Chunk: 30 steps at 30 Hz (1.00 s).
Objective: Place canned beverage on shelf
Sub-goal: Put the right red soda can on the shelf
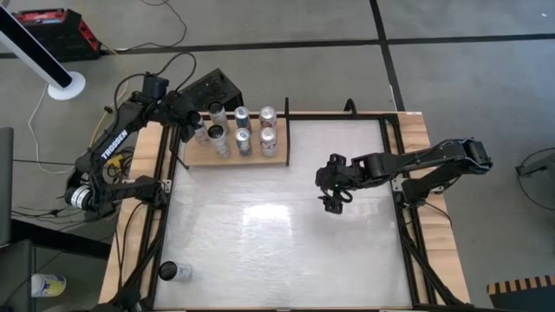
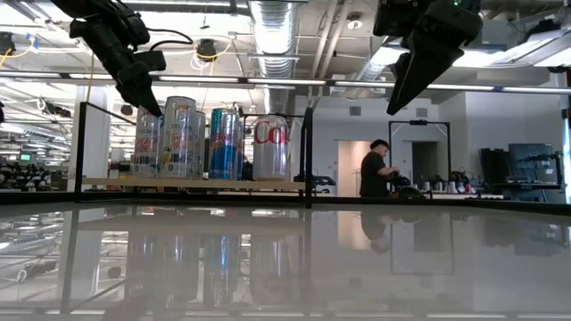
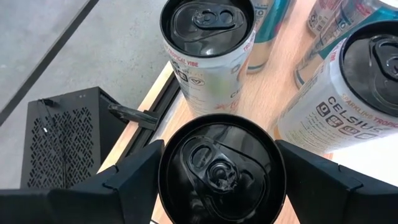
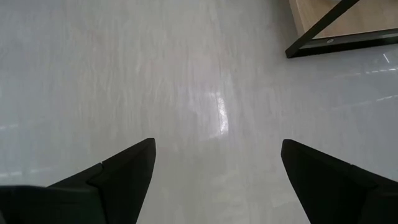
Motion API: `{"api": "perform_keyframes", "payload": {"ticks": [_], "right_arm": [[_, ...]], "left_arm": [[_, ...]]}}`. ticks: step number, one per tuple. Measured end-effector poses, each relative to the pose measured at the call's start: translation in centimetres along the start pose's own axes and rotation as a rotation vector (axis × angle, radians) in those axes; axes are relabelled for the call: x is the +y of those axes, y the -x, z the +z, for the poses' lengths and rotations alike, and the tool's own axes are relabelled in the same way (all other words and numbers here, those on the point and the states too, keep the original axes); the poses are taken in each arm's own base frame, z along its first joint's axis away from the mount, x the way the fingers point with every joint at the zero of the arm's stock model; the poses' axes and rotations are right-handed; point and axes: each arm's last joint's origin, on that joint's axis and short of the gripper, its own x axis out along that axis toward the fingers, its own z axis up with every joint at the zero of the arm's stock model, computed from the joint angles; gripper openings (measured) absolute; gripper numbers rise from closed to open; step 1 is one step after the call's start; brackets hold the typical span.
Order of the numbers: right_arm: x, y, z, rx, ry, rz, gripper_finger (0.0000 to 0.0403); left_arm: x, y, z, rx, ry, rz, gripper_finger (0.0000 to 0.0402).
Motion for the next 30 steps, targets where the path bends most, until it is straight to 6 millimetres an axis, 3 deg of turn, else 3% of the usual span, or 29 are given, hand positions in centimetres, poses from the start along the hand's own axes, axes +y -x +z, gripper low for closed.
{"api": "perform_keyframes", "payload": {"ticks": [10, 23, 30], "right_arm": [[0.0, 0.0, 0.0, 0.0, 0.0, 0.0, 0.0373], [0.0, 0.0, 0.0, 0.0, 0.002, 0.0, 0.0373], [0.0, 0.0, 0.0, 0.0, 0.001, -0.001, 0.0373]], "left_arm": [[0.0, 0.0, 0.0, -0.001, -0.002, -0.002, 0.0283], [0.0, 0.0, 0.1, -0.014, -0.01, -0.001, 0.0328], [0.4, 1.0, 1.3, -0.051, -0.015, 0.024, 0.0329]]}}
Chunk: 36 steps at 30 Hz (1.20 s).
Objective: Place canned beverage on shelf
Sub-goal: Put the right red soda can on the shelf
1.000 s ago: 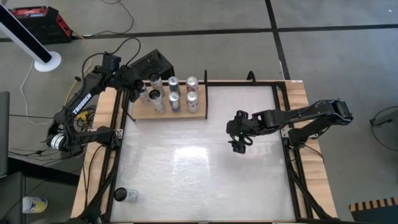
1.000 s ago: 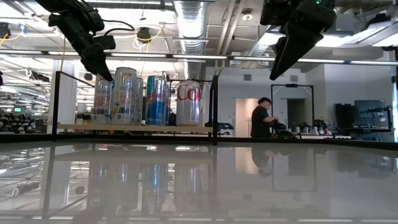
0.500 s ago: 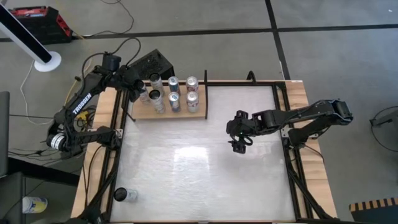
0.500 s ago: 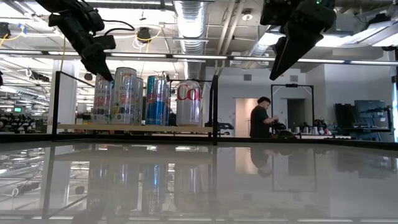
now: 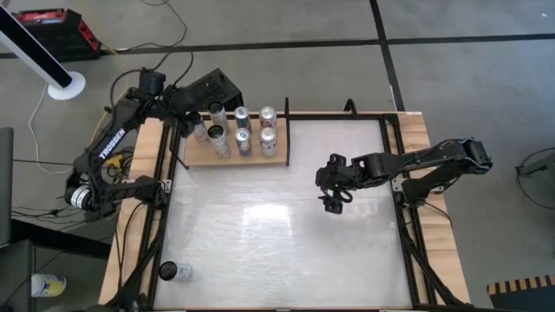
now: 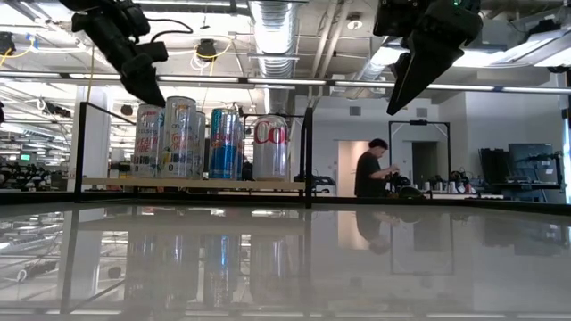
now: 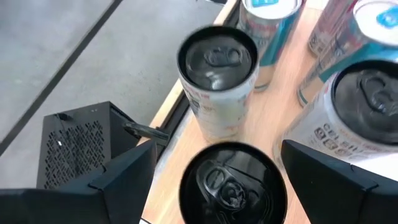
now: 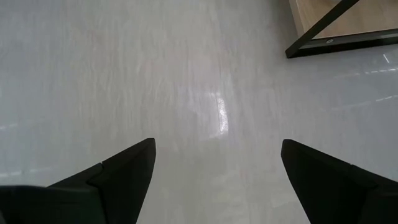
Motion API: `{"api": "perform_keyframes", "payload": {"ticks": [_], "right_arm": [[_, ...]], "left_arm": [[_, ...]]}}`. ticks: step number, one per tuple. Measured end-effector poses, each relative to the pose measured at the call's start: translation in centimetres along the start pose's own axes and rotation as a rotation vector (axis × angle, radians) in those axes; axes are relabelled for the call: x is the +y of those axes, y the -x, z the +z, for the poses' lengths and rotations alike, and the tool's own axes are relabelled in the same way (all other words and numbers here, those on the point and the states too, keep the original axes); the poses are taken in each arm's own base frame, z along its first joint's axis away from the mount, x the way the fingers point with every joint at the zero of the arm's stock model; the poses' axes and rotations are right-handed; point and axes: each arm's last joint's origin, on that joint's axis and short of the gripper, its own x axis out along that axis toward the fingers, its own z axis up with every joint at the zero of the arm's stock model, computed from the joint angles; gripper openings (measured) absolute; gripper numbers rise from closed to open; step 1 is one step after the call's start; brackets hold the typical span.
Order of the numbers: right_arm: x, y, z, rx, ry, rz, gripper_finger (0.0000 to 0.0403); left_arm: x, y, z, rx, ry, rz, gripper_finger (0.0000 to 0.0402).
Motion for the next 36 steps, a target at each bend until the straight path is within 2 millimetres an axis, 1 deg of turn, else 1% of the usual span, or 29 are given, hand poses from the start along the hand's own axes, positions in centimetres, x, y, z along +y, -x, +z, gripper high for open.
{"api": "perform_keyframes", "payload": {"ticks": [5, 9, 15, 19, 22, 26, 29, 33, 36], "right_arm": [[0.0, 0.0, 0.0, 0.0, 0.0, 0.0, 0.0373], [0.0, 0.0, 0.0, 0.0, 0.0, 0.0, 0.0373], [-0.3, -0.1, 0.0, 0.001, -0.01, -0.007, 0.0373], [-0.3, -0.1, 0.1, 0.001, -0.01, -0.007, 0.0373], [-0.3, -0.1, 0.1, 0.001, -0.01, -0.007, 0.0373], [-0.3, -0.1, 0.1, 0.001, -0.01, -0.007, 0.0373], [-0.3, -0.1, 0.1, 0.001, -0.01, -0.007, 0.0373], [-0.3, -0.1, 0.1, 0.0, -0.011, -0.007, 0.0373], [-0.3, -0.1, 0.1, 0.0, -0.011, -0.007, 0.0373]], "left_arm": [[0.0, 0.8, 0.8, -0.03, 0.021, -0.027, 0.0329], [-0.5, 1.3, 1.6, -0.044, 0.03, -0.084, 0.0329], [-2.1, 1.5, 2.8, -0.033, -0.011, -0.138, 0.0329], [-3.5, 2.0, 3.3, -0.002, -0.065, -0.112, 0.0328], [-4.4, 2.5, 3.5, 0.015, -0.102, -0.069, 0.0315], [-5.2, 3.3, 3.5, 0.013, -0.115, -0.072, 0.0274], [-5.3, 3.5, 3.2, 0.048, -0.113, -0.066, 0.0231], [-5.5, 2.9, 2.3, 0.104, -0.095, -0.068, 0.0153], [-5.7, 2.6, 1.9, 0.135, -0.098, -0.086, 0.0079]]}}
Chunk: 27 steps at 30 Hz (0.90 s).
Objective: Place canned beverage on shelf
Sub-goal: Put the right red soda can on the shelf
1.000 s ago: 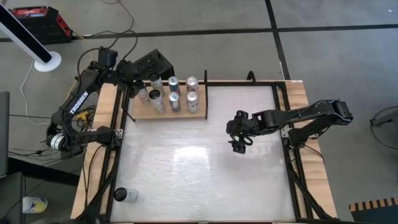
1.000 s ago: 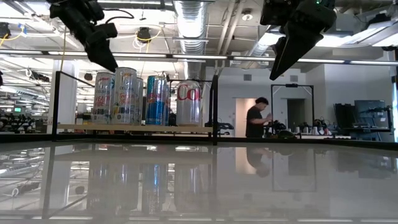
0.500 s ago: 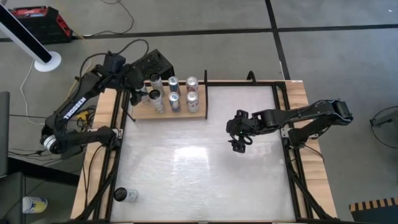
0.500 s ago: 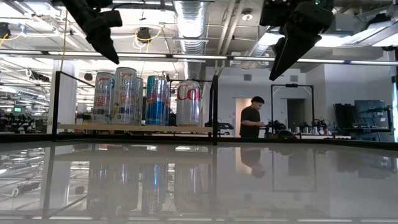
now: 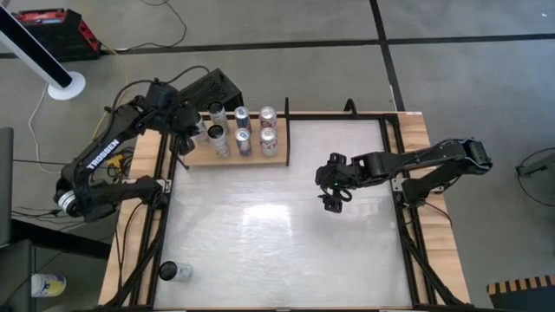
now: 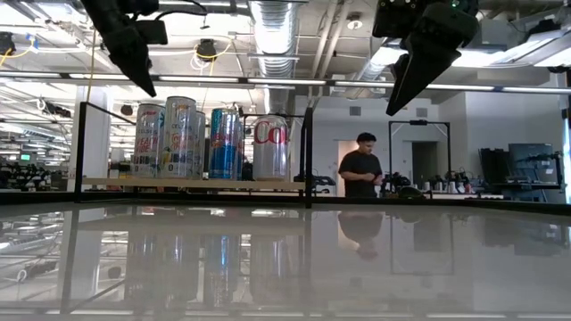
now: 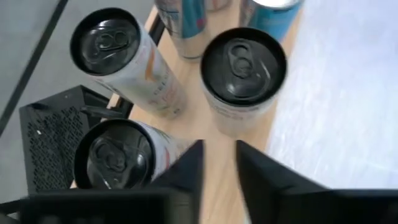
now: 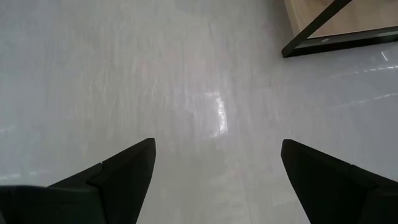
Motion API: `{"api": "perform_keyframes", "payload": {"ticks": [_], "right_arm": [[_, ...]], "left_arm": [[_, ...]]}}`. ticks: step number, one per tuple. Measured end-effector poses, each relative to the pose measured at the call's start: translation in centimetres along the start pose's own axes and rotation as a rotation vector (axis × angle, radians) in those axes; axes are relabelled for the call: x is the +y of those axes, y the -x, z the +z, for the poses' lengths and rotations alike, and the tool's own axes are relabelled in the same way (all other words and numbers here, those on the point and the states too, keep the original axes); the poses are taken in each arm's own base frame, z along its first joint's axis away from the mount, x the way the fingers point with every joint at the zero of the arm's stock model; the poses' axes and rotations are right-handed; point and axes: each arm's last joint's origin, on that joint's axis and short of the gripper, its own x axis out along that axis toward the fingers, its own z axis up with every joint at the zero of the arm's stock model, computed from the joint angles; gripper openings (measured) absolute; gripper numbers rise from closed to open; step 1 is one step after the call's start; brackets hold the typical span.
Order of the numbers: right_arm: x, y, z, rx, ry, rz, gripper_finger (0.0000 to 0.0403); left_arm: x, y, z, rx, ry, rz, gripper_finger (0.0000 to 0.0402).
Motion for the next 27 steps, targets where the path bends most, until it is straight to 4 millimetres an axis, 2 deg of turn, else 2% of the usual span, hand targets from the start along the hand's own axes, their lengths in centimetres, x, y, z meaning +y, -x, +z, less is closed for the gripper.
{"api": "perform_keyframes", "payload": {"ticks": [2, 4, 27], "right_arm": [[0.0, 0.0, 0.0, 0.0, 0.0, 0.0, 0.0373], [0.0, 0.0, 0.0, -0.001, 0.0, 0.0, 0.0373], [0.0, 0.0, 0.0, -0.001, -0.001, 0.0, 0.0373]], "left_arm": [[-0.1, 0.1, -0.1, 0.005, -0.009, -0.004, 0.0027], [-0.1, 0.2, -0.1, 0.008, -0.011, 0.001, 0.0011], [1.2, -2.2, -0.1, 0.19, -0.002, 0.142, 0.0]]}}
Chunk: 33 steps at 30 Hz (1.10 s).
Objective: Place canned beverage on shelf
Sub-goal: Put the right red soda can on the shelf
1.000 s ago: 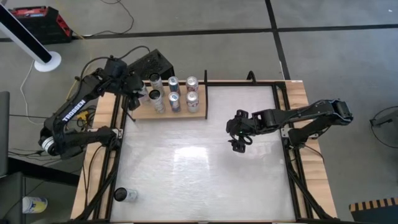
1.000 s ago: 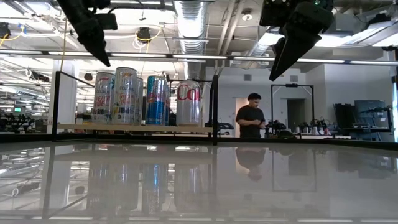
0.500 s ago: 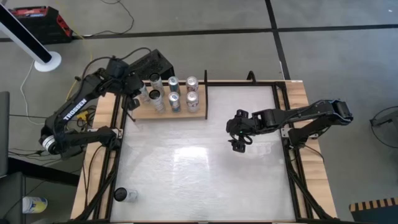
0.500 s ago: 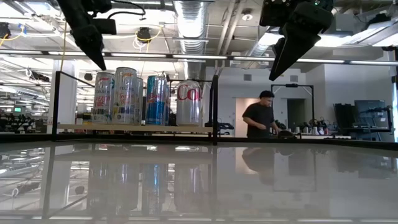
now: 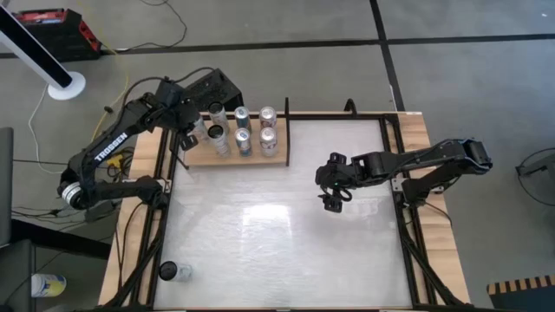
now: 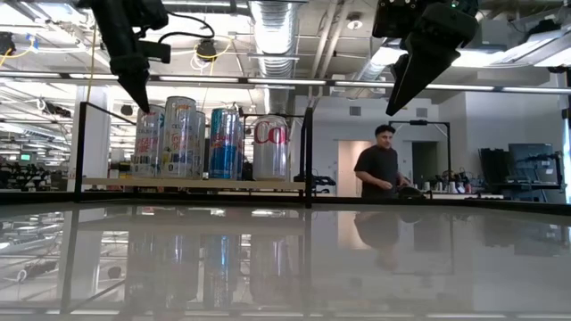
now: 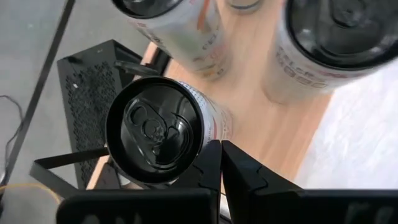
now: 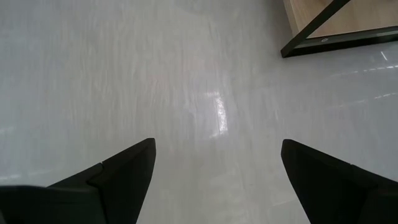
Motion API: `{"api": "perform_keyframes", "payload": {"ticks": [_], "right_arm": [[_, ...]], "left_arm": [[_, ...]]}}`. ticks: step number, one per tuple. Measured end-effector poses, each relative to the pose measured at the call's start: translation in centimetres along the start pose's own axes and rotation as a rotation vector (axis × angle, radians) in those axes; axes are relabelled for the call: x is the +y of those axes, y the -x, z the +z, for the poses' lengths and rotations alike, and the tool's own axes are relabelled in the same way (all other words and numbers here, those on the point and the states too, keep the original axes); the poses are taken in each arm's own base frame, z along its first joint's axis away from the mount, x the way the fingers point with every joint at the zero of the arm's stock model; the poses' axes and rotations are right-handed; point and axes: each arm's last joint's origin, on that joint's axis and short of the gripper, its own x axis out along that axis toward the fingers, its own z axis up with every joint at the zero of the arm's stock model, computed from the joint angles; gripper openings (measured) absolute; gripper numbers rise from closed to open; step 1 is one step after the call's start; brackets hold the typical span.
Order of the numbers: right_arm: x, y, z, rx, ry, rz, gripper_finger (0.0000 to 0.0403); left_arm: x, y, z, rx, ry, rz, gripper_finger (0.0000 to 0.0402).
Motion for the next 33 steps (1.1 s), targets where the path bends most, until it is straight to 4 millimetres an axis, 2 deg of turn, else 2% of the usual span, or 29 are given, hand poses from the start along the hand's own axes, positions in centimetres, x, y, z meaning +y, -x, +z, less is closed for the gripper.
{"api": "perform_keyframes", "payload": {"ticks": [8, 33], "right_arm": [[0.0, 0.0, 0.0, 0.0, 0.0, 0.0, 0.0373], [0.01, 0.0, -0.01, 0.001, -0.009, 0.0, 0.0373]], "left_arm": [[0.41, -0.04, 0.29, -0.001, 0.022, 0.082, 0.0], [0.65, -0.36, 0.13, 0.065, 0.032, 0.151, 0.0]]}}
